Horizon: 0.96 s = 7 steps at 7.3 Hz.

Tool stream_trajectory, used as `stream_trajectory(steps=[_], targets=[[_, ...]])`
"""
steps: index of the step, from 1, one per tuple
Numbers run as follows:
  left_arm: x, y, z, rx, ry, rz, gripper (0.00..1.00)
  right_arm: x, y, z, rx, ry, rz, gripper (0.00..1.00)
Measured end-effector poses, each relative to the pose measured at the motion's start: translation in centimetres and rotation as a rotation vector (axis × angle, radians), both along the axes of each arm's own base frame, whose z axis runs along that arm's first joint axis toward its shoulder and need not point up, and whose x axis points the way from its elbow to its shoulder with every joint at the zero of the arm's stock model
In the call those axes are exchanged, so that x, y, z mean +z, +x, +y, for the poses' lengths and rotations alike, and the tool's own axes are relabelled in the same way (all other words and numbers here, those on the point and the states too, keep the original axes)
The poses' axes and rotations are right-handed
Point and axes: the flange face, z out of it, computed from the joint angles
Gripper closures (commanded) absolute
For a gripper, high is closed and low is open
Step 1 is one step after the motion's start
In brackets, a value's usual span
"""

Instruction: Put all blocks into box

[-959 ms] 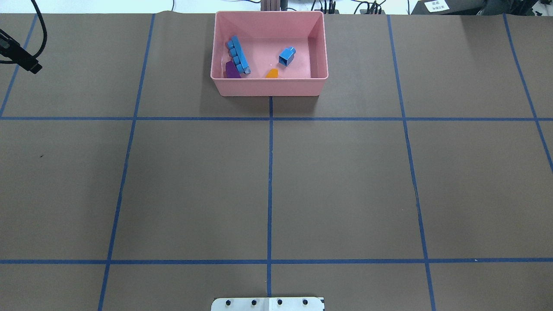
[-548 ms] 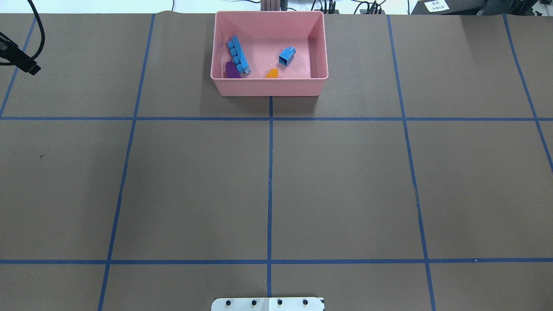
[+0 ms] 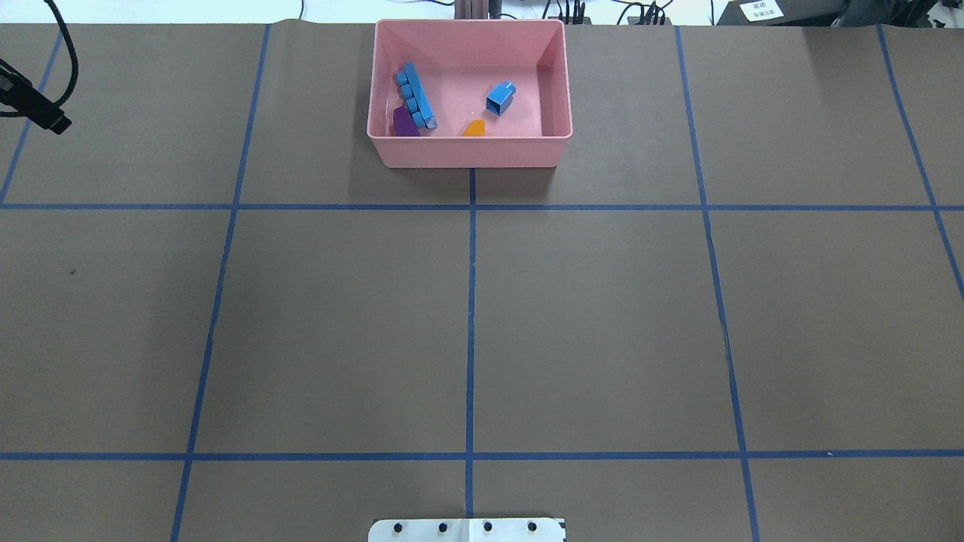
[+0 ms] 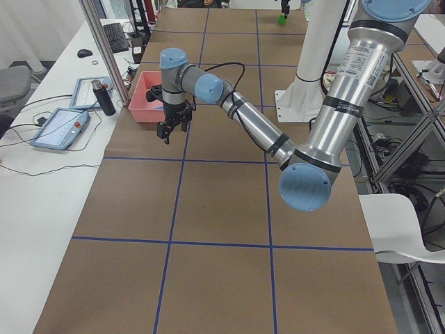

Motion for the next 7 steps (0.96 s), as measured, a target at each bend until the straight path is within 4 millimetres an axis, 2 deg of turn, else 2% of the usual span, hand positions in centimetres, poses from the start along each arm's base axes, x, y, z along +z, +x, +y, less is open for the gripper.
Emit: stream_trajectory(steps=[3,5,7], targets=[[-0.1,0.0,0.1,-0.002,-0.004,0.009,0.0,0.2,-0.3,-1.5,0.011,0.006,-0.001,0.54],[-0.4,0.1,0.3,0.002,-0.006,0.02,0.0,0.2,-0.4,-2.0,0.014,0.009,-0.005,1.0],[-0.6,0.0,0.4,0.002,-0.003,0.023,0.0,0.2,-0.6,-3.4,0.013,0.034,-0.002,1.0]])
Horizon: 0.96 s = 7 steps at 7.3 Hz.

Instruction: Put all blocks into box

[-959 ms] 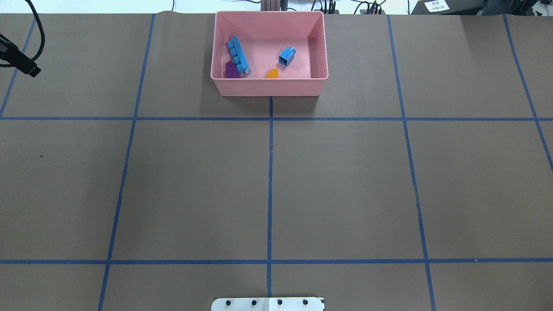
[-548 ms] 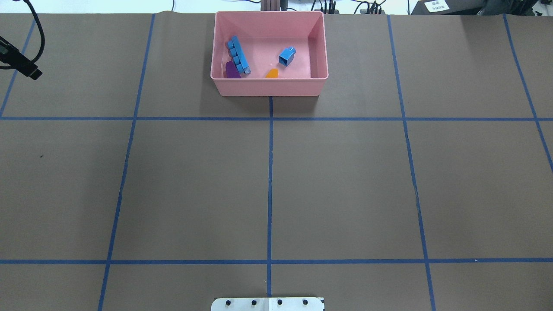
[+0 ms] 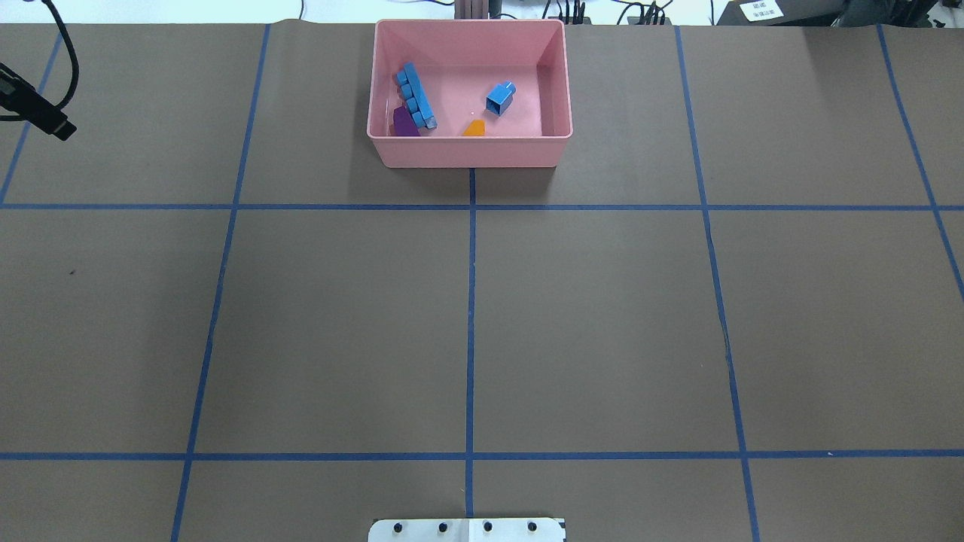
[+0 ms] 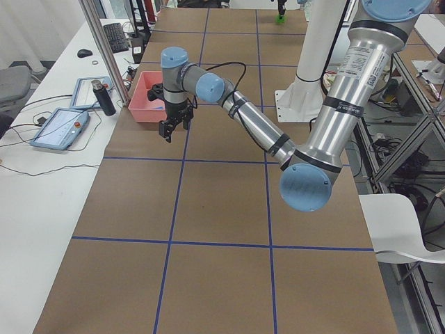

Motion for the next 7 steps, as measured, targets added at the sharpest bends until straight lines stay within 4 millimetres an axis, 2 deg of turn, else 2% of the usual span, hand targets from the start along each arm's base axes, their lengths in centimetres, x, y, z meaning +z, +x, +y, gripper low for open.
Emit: stream_trajectory(steps=[2,3,4,5,7], targets=[[0.2,-0.1,0.1,-0.004,-0.006,-0.001,0.0,-1.2,-0.7,-4.0,0.005,0.072,-0.008,1.0],[1.1,-0.2,0.4,-0.006,-0.021,-0.008,0.0,-2.5,-1.3,-6.5,0.017,0.101,-0.033,1.0],[2.4,-0.4,0.7,-0.013,-0.046,-0.016,0.0,-4.5,-1.7,-9.9,0.045,0.107,-0.064,1.0],[3.8,-0.6,1.2,-0.027,-0.082,-0.023,0.0,-7.7,-2.0,-14.8,0.078,0.099,-0.085,1.0],[6.5,-1.1,2.1,-0.044,-0.136,-0.041,0.0,-17.2,-2.2,-27.3,0.116,0.064,-0.091,1.0]])
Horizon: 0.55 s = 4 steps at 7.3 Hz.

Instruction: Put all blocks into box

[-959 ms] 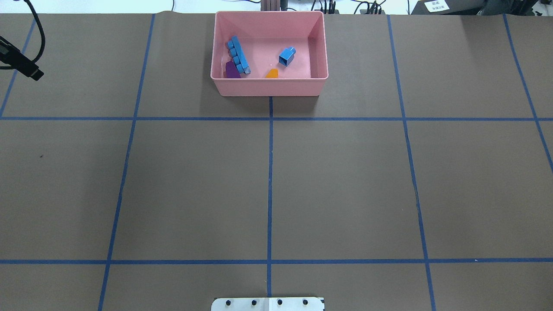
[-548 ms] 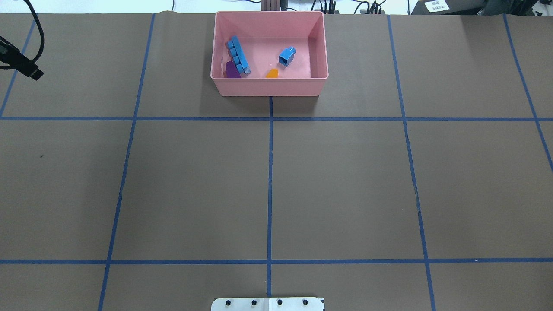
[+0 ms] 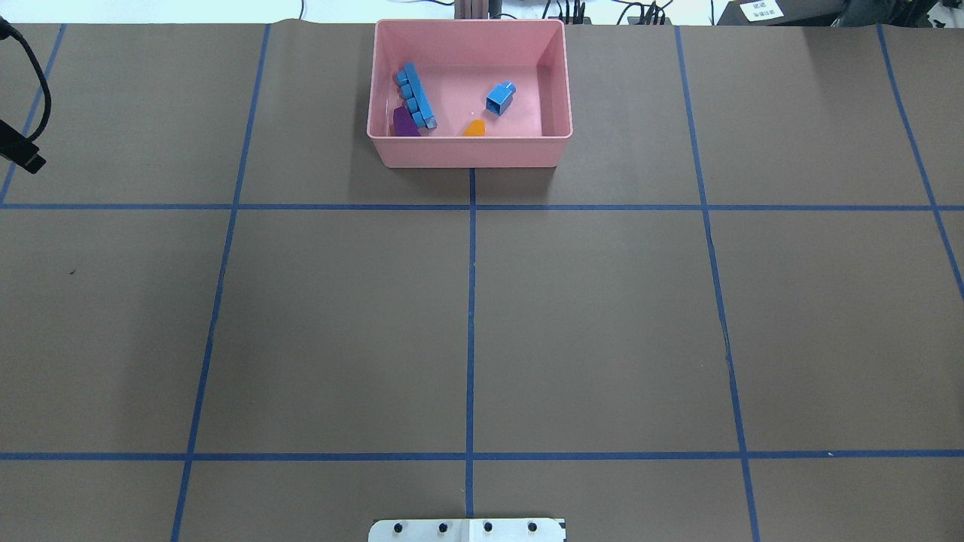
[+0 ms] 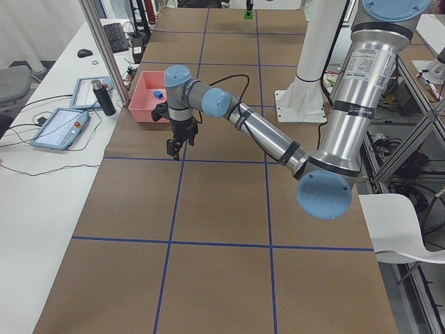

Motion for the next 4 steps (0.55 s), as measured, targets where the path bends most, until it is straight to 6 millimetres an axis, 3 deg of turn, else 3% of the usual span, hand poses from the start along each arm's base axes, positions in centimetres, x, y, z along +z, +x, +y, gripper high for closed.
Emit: stream_trajectory(steps=[2,3,4], targets=[[1.9,-0.5,0.6,-0.003,-0.031,-0.012,0.0,-8.4,-0.4,-11.0,0.01,-0.022,0.004,1.0],[3.3,-1.7,1.0,-0.019,-0.049,-0.02,0.0,-12.4,-0.8,-15.5,0.009,-0.031,0.002,1.0],[5.3,-4.2,1.7,-0.036,-0.054,-0.026,0.0,-16.8,-1.9,-19.5,0.01,-0.046,-0.002,1.0]])
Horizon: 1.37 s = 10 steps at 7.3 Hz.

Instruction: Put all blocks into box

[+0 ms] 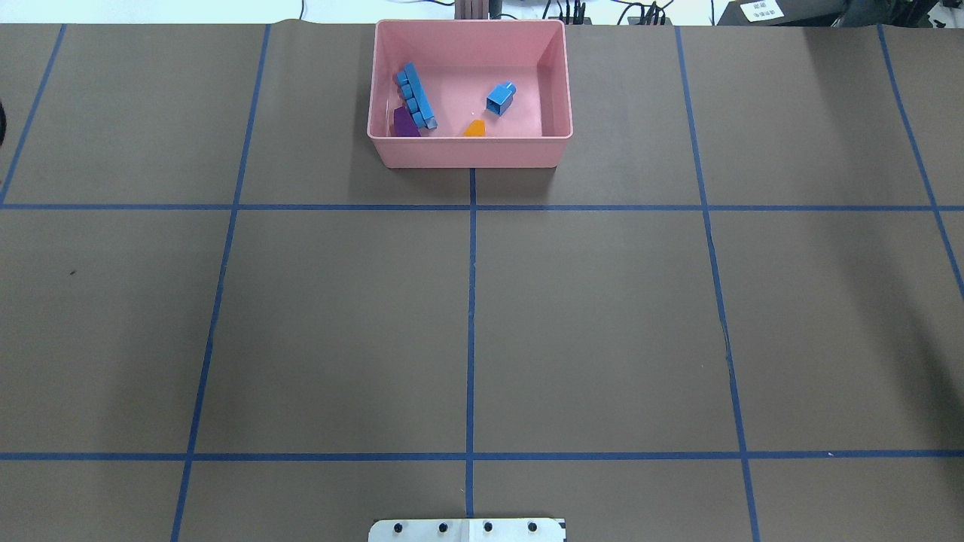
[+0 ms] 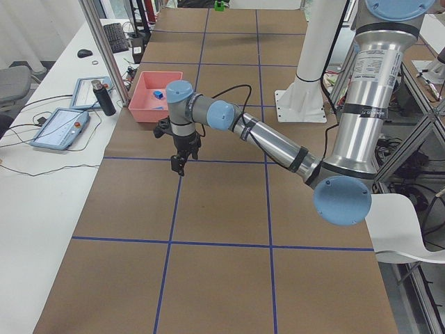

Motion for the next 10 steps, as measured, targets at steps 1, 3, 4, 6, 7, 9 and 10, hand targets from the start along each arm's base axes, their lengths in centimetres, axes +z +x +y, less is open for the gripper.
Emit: stream_trajectory(steps=[1,3,4,6,7,9,10], targets=[[2.0,-3.0,0.9,-0.003,0.012,0.004,0.0,-4.5,-2.2,-3.2,0.011,-0.019,-0.009,1.0],[5.5,-8.6,3.4,-0.02,0.0,0.071,0.0,-13.0,-9.4,-7.7,0.043,-0.066,-0.043,1.0],[6.8,-10.5,4.7,-0.033,-0.01,0.116,0.0,-17.3,-13.8,-9.5,0.057,-0.093,-0.064,1.0],[8.1,-11.8,6.2,-0.049,-0.032,0.165,0.0,-25.5,-22.3,-13.7,0.083,-0.16,-0.092,1.0],[8.4,-11.9,6.4,-0.05,-0.037,0.171,0.0,-29.3,-26.2,-16.0,0.1,-0.191,-0.089,1.0],[8.9,-11.9,6.4,-0.049,-0.048,0.174,0.0,-36.6,-33.9,-20.6,0.131,-0.252,-0.059,1.0],[9.2,-11.8,6.3,-0.05,-0.053,0.174,0.0,-39.3,-37.2,-22.3,0.146,-0.262,-0.044,1.0]])
